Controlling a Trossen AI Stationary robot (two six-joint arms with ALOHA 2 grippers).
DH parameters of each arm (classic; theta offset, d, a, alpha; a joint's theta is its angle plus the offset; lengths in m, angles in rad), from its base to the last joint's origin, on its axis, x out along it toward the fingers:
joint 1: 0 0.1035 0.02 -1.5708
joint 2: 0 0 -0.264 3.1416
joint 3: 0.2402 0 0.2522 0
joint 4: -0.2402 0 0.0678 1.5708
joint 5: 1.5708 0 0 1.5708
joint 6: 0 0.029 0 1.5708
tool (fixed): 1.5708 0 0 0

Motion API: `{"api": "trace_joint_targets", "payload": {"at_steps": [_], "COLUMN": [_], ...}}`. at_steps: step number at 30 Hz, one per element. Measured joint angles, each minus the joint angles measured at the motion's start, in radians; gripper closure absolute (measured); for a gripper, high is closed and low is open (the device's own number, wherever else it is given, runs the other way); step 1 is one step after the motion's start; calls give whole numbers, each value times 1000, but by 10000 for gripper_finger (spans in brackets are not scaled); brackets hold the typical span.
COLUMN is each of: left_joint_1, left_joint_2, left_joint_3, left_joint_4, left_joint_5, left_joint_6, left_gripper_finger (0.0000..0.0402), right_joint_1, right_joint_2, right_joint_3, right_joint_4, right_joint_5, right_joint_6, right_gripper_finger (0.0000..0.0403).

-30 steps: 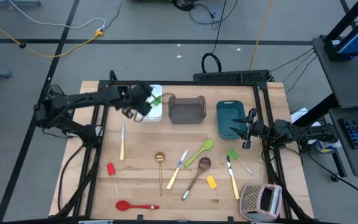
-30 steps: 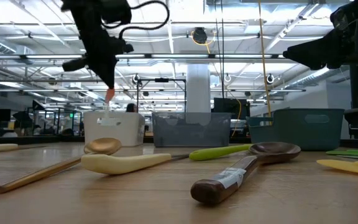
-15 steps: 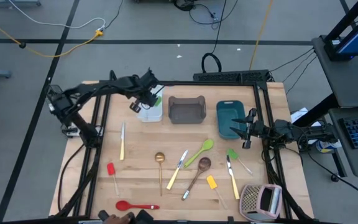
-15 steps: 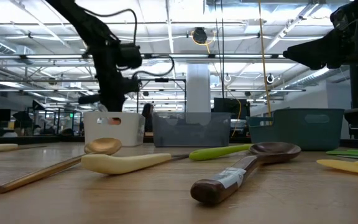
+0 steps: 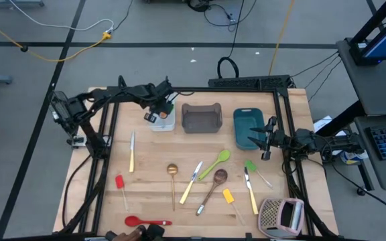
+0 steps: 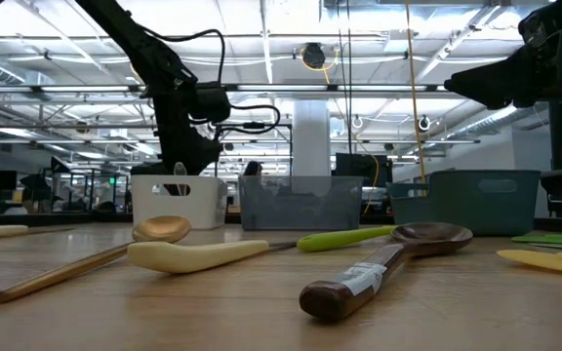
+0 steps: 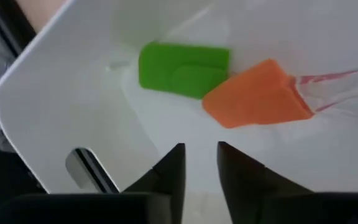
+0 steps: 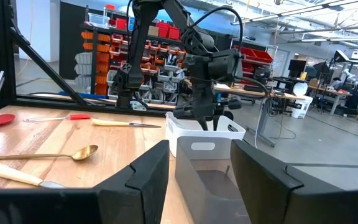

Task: Pick & Place Kitchen Items
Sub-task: Put the orange spatula into the white bin

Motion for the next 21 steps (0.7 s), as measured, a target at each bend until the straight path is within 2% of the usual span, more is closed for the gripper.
{"api": "trace_joint_targets", "payload": {"at_steps": [6, 10, 14, 17, 21], "left_joint_1": [-21, -45, -82, -118, -170], "left_joint_2": [-54, -161, -297, -389, -460], "left_joint_3": [0, 0, 0, 0, 0], "left_joint_4": [-2, -10, -32, -77, -105], "left_joint_5": [-15, -14, -8, 58, 218], "left_joint_6": [-77, -159, -320, -455, -615], "left_gripper_finger": [254, 250, 250, 250, 250], "right_joint_1": [0, 0, 0, 0, 0], "right_joint_2": [0, 0, 0, 0, 0], "right_joint_3": [0, 0, 0, 0, 0], "right_joint_4": [0, 0, 0, 0, 0], "right_joint_5": [0, 0, 0, 0, 0], "right_joint_6": [2, 3, 3, 3, 3], "right_gripper_finger": [238, 238, 238, 238, 238]}}
